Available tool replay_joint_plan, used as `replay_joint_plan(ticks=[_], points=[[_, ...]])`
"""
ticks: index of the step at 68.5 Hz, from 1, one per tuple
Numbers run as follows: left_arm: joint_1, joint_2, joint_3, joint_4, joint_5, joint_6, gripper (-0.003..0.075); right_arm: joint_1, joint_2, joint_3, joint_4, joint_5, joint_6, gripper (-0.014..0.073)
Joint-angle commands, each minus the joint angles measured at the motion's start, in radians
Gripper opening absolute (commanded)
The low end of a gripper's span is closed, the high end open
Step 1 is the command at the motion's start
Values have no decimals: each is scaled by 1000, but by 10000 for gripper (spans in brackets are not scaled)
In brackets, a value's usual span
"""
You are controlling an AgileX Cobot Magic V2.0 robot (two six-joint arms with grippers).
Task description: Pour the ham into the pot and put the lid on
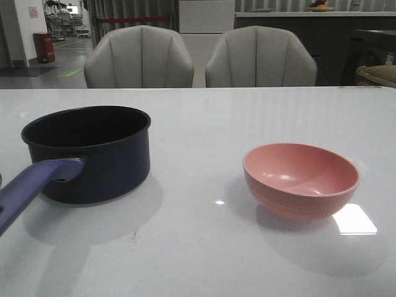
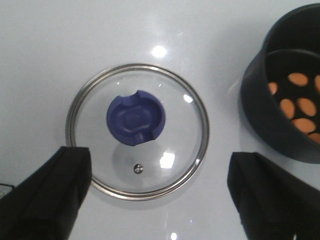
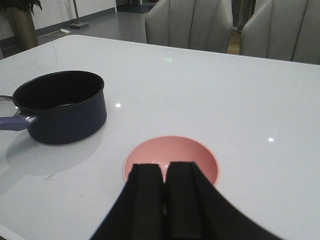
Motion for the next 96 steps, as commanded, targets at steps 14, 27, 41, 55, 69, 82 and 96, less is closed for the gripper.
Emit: replay_joint_plan(ticks=[14,27,41,55,69,82,96], points=[[84,237,-148,-136,84,153,606,0,6,-26,-3,-71,-12,146],[110,377,-219,-129,110,153,606,0,6,-26,-3,-71,-12,146],[110,496,-288,-122,119,153,606,0,6,-26,-3,-71,-12,146],[110,601,-353,-122,144,153,606,0,6,-26,-3,-71,-12,146],[110,661,-382,-124,172,153,603,0,6,-26,-3,-71,-12,146],[110,669,-386,-124,163,153,594,0,6,-26,-3,-71,-12,146],[114,669,-386,-121,155,153,370,0,6,-26,-3,-71,-12,146]])
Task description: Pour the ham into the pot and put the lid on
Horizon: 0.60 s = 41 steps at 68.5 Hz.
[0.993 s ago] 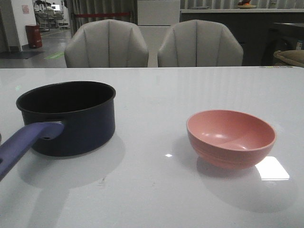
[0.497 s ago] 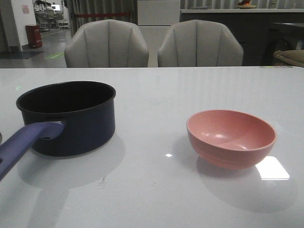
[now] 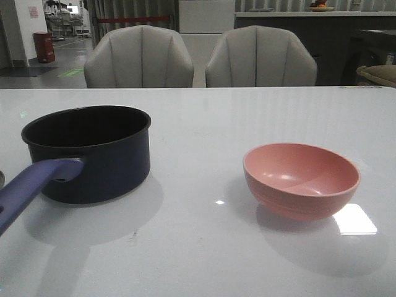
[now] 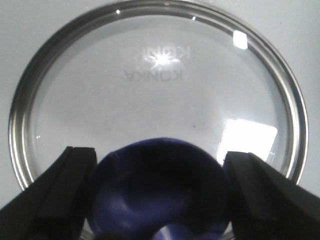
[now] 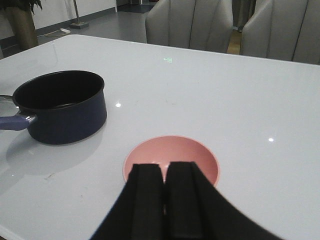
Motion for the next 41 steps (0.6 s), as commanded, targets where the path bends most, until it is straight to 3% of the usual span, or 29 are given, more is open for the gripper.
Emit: replay_joint_plan(ticks=[1,9,41], points=[[7,-43,-25,-4,-16,-2,347,0,6,-26,-3,-71,-12,146],[19,-43,-34,-4,-8,4,293,0,6,-26,-3,-71,-12,146],[-15,-200,-225,0,40,112,292,0,6,-26,-3,-71,-12,146]])
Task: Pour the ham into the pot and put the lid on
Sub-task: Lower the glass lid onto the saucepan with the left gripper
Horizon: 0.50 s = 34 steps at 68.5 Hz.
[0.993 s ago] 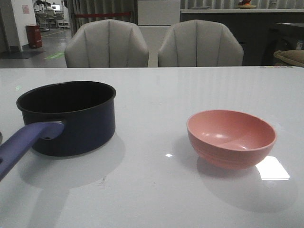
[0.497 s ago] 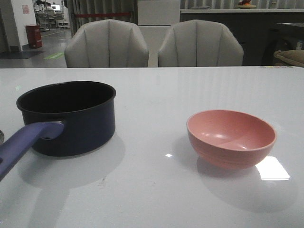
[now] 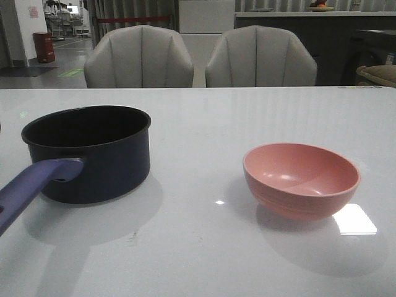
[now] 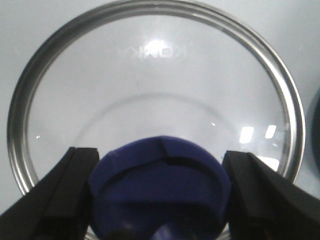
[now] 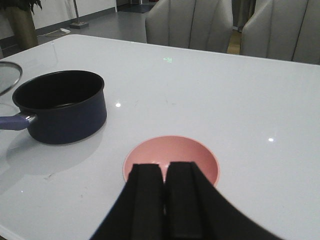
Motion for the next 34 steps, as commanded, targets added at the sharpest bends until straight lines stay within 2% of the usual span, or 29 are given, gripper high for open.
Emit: replay_joint_plan(ticks=[1,13,24,34], points=[[-35,-97,-91,-12,-10,34,292,0,6,-26,-3,-72,-12,146],[-170,-107,-189,-39,18,34,292,0,6,-26,-3,-72,-12,146],[-324,-89,-199,-39,-1,34,292,0,6,-26,-3,-72,-12,146],[-406,-38,-203,-48,1,34,292,0,6,-26,-3,-72,-12,146]])
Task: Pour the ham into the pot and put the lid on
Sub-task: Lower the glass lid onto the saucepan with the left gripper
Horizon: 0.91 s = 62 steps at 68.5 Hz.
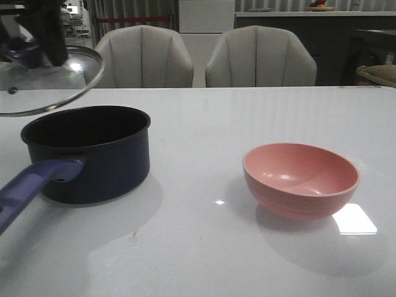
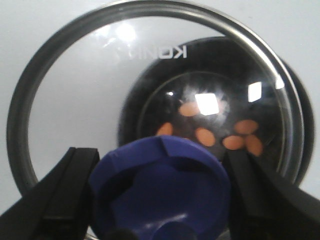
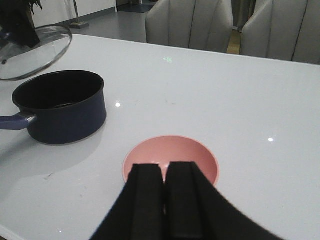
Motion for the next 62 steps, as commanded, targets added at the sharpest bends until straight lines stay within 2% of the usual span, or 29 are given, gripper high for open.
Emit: replay_joint_plan(ticks=[1,20,41,56,62], points=[[-51,-8,-38,-7,-43,-1,292,0,6,-26,-3,-72,-10,146],[-86,68,-115,-48,-19,-1,292,0,6,-26,-3,-72,-10,146],[-86,142,-176,-34,124,-1,292,0,6,-26,-3,-72,-10,146],[-86,147,-176,-27,92,-1,293,0,6,-26,-3,-72,-10,146],[-86,147,-176,-27,90,-1,321,0,6,-26,-3,-72,-10,146]])
